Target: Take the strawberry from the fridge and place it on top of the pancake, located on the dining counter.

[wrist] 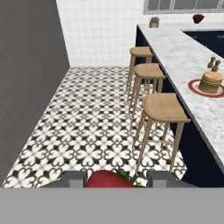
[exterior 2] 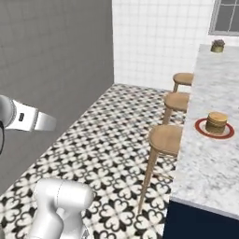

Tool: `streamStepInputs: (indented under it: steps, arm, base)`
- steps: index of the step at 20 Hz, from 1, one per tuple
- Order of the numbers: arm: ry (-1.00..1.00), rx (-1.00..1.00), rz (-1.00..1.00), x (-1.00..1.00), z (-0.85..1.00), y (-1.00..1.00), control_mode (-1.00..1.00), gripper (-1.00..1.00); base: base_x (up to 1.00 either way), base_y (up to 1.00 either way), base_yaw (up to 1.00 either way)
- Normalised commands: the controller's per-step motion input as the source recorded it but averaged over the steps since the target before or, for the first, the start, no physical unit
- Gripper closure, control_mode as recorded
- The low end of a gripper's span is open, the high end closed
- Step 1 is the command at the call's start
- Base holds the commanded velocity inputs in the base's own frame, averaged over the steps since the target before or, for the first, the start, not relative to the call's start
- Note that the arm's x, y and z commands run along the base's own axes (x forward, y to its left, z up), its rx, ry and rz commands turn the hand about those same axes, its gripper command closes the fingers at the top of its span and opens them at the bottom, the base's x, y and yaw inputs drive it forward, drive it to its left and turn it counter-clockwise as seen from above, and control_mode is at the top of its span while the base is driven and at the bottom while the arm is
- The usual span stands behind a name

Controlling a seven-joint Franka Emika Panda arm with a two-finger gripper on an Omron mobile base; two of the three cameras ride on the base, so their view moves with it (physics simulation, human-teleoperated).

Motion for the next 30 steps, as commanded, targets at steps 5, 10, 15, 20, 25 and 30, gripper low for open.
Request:
streamStepInputs:
  steps: [5,10,15,20,25,30]
  arm:
    - [0.0,0.0,0.0,0.0,0.0,0.0,1.0,1.0]
    - [0.0,0.0,0.0,0.0,0.0,0.0,1.0,1.0]
    - [0.0,0.0,0.0,0.0,0.0,0.0,1.0,1.0]
    - [0.0,0.0,0.0,0.0,0.0,0.0,1.0,1.0]
    - [0.0,0.0,0.0,0.0,0.0,0.0,1.0,1.0]
    - [0.0,0.0,0.0,0.0,0.0,0.0,1.0,1.0]
  base:
    - [0.73,0.82,-0.6]
    - [0.62,0.61,-0.65]
    - [0.6,0.54,-0.62]
    - [0.67,0.41,-0.63]
    - [0.73,0.43,-0.63]
    - [0.87,0.4,-0.57]
